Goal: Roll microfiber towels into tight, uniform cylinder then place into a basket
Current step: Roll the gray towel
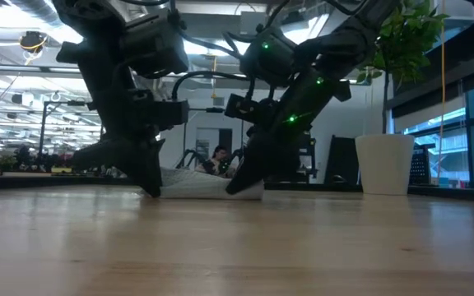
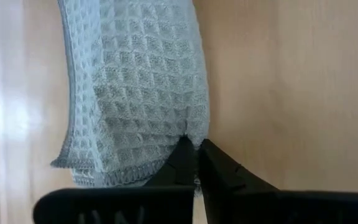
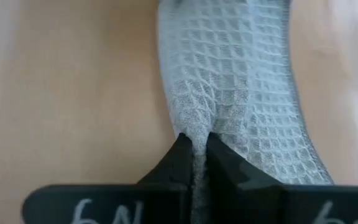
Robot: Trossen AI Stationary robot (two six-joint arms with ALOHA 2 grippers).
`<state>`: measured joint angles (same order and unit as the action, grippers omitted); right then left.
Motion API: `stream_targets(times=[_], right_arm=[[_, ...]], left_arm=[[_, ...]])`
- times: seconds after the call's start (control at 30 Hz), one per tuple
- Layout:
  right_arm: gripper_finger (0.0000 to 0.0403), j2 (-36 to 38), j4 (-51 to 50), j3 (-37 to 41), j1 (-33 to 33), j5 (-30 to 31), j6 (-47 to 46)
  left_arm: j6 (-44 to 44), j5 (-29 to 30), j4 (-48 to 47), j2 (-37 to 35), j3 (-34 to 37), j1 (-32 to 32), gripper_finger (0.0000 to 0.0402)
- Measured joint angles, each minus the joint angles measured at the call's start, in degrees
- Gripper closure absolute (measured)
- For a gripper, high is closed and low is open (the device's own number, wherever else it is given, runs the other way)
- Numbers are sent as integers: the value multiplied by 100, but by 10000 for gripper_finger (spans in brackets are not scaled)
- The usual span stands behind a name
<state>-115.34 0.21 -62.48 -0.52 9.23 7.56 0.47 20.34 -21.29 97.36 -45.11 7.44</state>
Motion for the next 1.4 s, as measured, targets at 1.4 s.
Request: stream_targets(times=[1.4], right_arm=[[376,-30,-1537,-1375,423,-2871,-1657]], left_arm=[[-101,-2994,-861,18,-585,15,401]])
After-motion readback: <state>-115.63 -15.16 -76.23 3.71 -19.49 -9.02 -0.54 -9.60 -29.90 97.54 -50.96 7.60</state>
